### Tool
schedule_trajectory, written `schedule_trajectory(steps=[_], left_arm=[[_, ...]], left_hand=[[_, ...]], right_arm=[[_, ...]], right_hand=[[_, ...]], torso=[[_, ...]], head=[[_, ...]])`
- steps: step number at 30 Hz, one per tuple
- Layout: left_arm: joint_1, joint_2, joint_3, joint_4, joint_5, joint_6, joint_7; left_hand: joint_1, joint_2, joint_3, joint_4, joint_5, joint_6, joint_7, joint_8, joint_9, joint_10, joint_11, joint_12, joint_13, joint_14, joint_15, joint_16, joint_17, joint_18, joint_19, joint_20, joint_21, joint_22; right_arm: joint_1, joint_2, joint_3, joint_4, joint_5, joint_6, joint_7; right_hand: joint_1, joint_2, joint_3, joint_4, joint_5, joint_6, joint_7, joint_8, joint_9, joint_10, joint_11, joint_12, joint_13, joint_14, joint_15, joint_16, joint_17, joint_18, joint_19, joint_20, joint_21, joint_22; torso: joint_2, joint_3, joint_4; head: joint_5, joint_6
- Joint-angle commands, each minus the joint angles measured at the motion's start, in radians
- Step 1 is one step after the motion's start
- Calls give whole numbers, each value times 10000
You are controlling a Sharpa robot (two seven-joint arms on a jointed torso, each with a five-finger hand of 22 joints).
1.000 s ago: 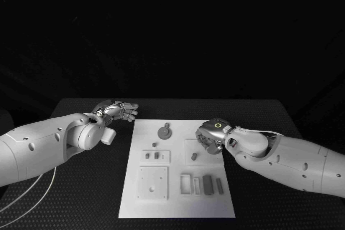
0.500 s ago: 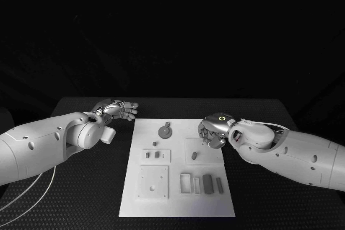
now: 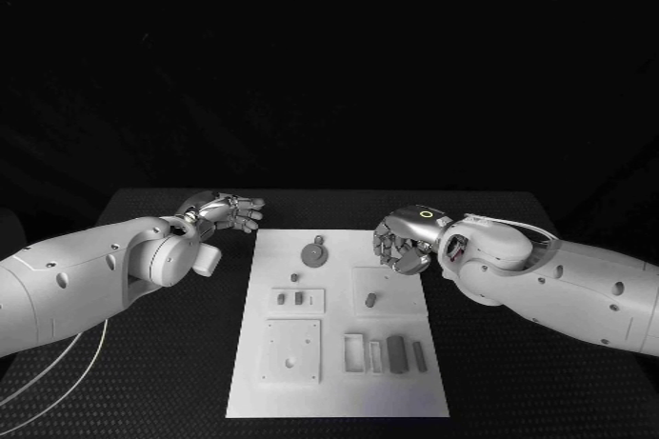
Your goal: Assemble the parts on the task board
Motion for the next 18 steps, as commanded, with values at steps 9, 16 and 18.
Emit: schedule_trajectory(steps=[9,16,18], left_arm=[[20,128,10,-187,60,-92,146],[21,380,12,-421,75,-165,217],[22,500,14,-527,98,-187,245]], left_hand=[[-47,54,-36,-23,-19,8,-17,37,-16,12,40,37,-14,83,-1,-46,22,111,47,3,-64,14],[-33,63,-29,-29,-12,31,-13,58,-16,51,25,57,-17,89,-2,-72,54,112,54,2,-78,18],[-31,73,-26,-29,-9,39,-14,66,-17,67,19,63,-18,91,-2,-82,66,111,57,2,-82,19]], right_arm=[[-191,508,-3,580,1492,-663,774],[-589,1083,-84,664,66,-977,909],[-688,1266,-196,599,-166,-989,910]], right_hand=[[-52,241,-159,-129,91,39,54,-85,-14,39,40,-119,23,-50,-27,-4,48,230,-19,-34,55,115],[-64,294,-230,-224,86,50,55,-101,-17,58,36,-144,40,-37,-29,-10,72,230,-17,-36,70,138],[-60,290,-232,-229,83,58,52,-101,-16,65,34,-145,44,-33,-30,-11,75,230,-7,-39,80,146]], torso=[[-11,-9,-17],[-36,-28,13],[-41,-37,33]], head=[[518,-29],[855,-109],[1020,-170]])
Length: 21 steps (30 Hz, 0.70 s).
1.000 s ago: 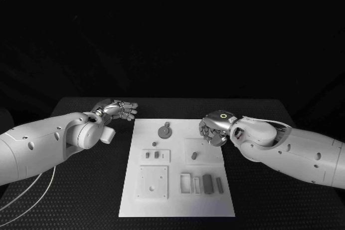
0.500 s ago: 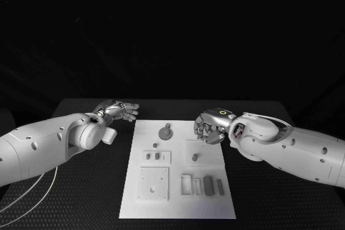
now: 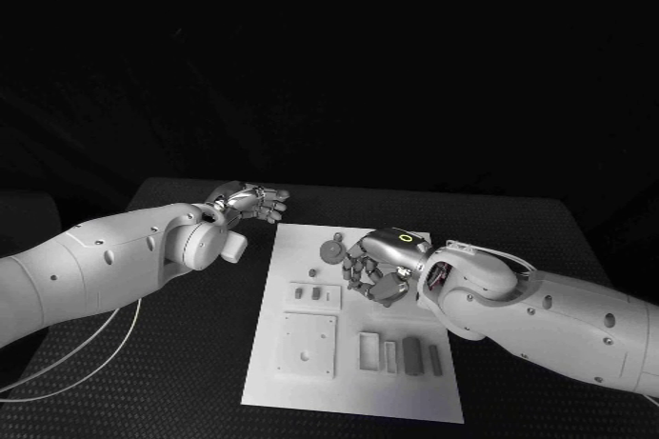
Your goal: Assemble the parts on the task board
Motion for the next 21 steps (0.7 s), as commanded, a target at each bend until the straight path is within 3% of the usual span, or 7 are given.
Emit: schedule_trajectory(steps=[1,6,8,11,14,21], left_arm=[[20,145,12,-116,82,-91,215],[21,268,15,-249,146,-101,234],[21,266,15,-261,146,-94,241],[21,296,15,-268,146,-87,242],[22,309,15,-258,146,-72,242],[23,317,15,-265,147,-56,235]], left_hand=[[-31,75,-26,-28,-8,43,-11,70,-9,73,16,65,-10,93,-2,-46,19,112,59,1,-44,10],[-31,89,-25,-27,-4,51,-9,79,-11,92,9,71,-13,99,-3,-58,37,112,64,1,-50,12],[-31,93,-24,-27,-2,54,-9,82,-11,97,7,72,-13,101,-3,-62,42,112,65,1,-52,13],[-31,93,-24,-27,-2,54,-9,82,-11,97,7,73,-14,101,-3,-62,42,112,65,1,-52,13],[-30,97,-24,-26,-1,57,-8,85,-12,102,5,74,-14,102,-3,-66,47,112,66,1,-54,14],[-30,101,-25,-28,0,63,-6,91,-13,109,2,74,-17,105,-3,-74,57,111,69,1,-57,16]], right_arm=[[-129,224,-92,-105,-993,-290,255],[-309,555,-245,-147,-1529,-253,170],[-319,719,-341,-178,-1795,-240,90],[-392,855,-459,-188,-1983,-227,19],[-580,1001,-502,-235,-2170,-201,-58],[-725,1342,-624,-557,-2376,-414,-138]], right_hand=[[-11,98,-38,-38,-8,51,18,-19,-2,68,33,-43,25,-30,-34,-11,7,230,-1,-44,41,154],[3,94,-34,-49,-12,56,15,-20,-2,73,31,-47,28,-27,-35,-13,10,230,7,-49,51,160],[8,92,-32,-52,-11,58,14,-21,-2,74,31,-48,29,-26,-34,-13,11,230,9,-50,53,162],[9,91,-32,-53,-12,58,14,-21,-2,74,31,-49,29,-26,-34,-14,11,230,9,-51,53,162],[18,78,-28,-60,-15,63,12,-21,-2,80,30,-49,32,-23,-35,-14,13,230,14,-54,59,166],[33,64,-15,-64,-21,76,8,-20,-1,93,27,-51,38,-15,-37,-15,18,230,25,-59,69,171]], torso=[[-12,-16,46],[-18,-21,22],[-18,-6,-5],[-6,7,-15],[-4,4,-6],[-6,9,-8]], head=[[292,-102],[561,-187],[695,-238],[790,-265],[817,-270],[957,-329]])
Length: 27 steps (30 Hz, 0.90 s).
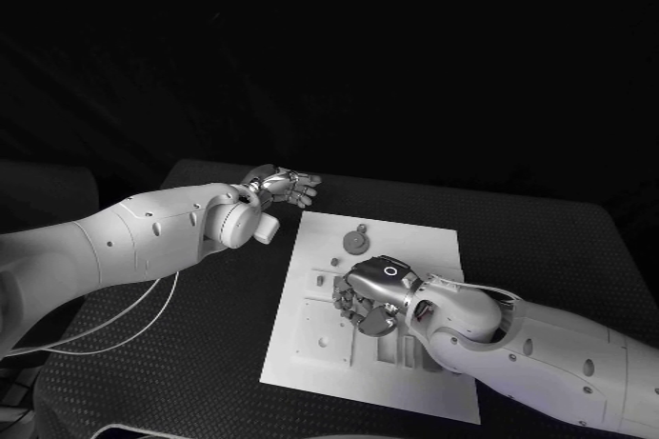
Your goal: Assemble the parts on the task board
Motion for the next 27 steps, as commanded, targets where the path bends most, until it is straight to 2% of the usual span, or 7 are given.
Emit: schedule_trajectory(steps=[1,5,12,20,27], left_arm=[[21,23,10,11,74,-1,147],[22,46,10,32,74,34,139],[23,42,10,31,74,62,122],[24,45,10,41,74,62,127],[25,40,10,53,74,77,122]], left_hand=[[-30,101,-25,-28,0,63,-6,50,-14,65,-28,34,-16,68,34,-37,14,115,69,0,-58,9],[-31,100,-27,-29,0,65,-5,52,-15,67,-28,34,-18,69,34,-42,19,114,69,0,-60,9],[-35,101,-30,-29,-2,65,-3,54,-17,69,-28,32,-21,70,34,-50,29,113,71,1,-64,11],[-38,98,-34,-29,-4,64,-1,56,-19,69,-28,29,-25,70,35,-58,37,113,71,1,-68,12],[-39,97,-36,-31,-5,64,0,57,-21,69,-28,28,-28,70,35,-65,44,112,71,1,-72,13]], right_arm=[[-14,121,-34,-135,-514,-216,-139],[-14,201,-64,-211,-535,-169,-163],[-56,286,-260,-241,-587,-60,-166],[-121,337,-273,-311,-567,43,-189],[-145,373,-277,-328,-587,101,-182]], right_hand=[[21,55,-12,-62,-19,62,-8,14,9,56,-12,-39,19,-28,-52,-15,18,230,27,-61,65,167],[34,31,5,-59,-25,76,-13,14,10,70,-15,-40,26,-15,-55,-13,24,230,44,-68,80,172],[34,23,16,-49,-23,84,-14,13,11,81,-18,-42,31,-6,-58,-11,29,230,54,-70,89,175],[30,32,24,-40,-32,85,-13,9,10,83,-18,-47,34,-1,-59,-11,33,230,59,-71,94,177],[28,35,27,-38,-31,84,-13,6,9,84,-18,-50,35,0,-59,-12,35,230,60,-72,97,178]], torso=[[2,1,-6],[2,-7,3],[8,-5,1],[1,3,-11],[-3,-5,-12]], head=[[104,-50],[153,-102],[201,-162],[228,-197],[280,-222]])
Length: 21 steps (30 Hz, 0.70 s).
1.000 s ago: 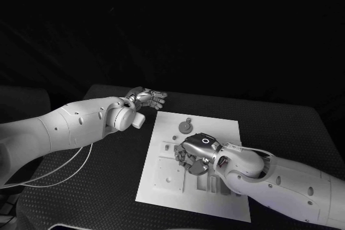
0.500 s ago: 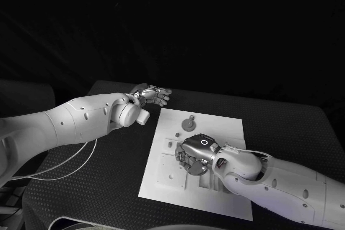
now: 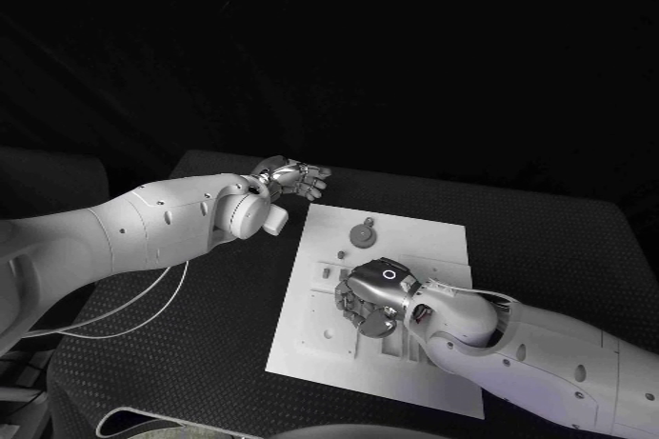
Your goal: Assemble the parts on the task board
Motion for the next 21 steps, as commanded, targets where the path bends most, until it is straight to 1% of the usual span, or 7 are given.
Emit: schedule_trajectory(steps=[1,6,11,21], left_arm=[[22,11,10,31,55,70,120],[23,-5,10,31,55,80,113],[23,-13,10,38,55,98,106],[24,-36,10,37,55,138,85]], left_hand=[[-39,98,-36,-31,-5,64,0,58,-13,39,2,27,-14,42,7,-67,20,115,71,1,-33,15],[-39,98,-37,-33,-5,63,1,59,-15,39,2,26,-16,42,7,-73,26,115,71,1,-36,16],[-39,99,-38,-34,-6,62,2,60,-17,40,2,25,-19,43,8,-78,32,115,72,1,-39,17],[-41,106,-40,-33,-8,68,-2,67,-18,39,4,21,-25,46,8,-90,47,114,75,1,-45,20]], right_arm=[[-23,29,-3,-15,-154,164,-15],[-37,32,-13,-64,-151,252,-13],[-52,36,-46,-110,-160,271,-48],[-53,-30,-51,-155,-195,355,-59]], right_hand=[[29,38,38,-27,-29,86,-13,38,15,85,-16,-44,18,-6,-65,-34,5,229,3,-50,48,186],[28,42,41,-26,-28,85,-12,35,14,84,-16,-47,19,-5,-65,-35,7,229,3,-51,49,187],[23,45,41,-25,-25,84,-11,32,13,84,-16,-50,20,-5,-64,-36,8,229,2,-51,50,187],[20,47,45,-29,-12,84,-11,29,13,86,-16,-54,22,-4,-64,-38,11,229,-2,-52,52,188]], torso=[[-1,-4,1],[-6,-2,2],[-4,-11,0],[-6,-7,-1]], head=[[30,-15],[30,-23],[35,-42],[39,-49]])
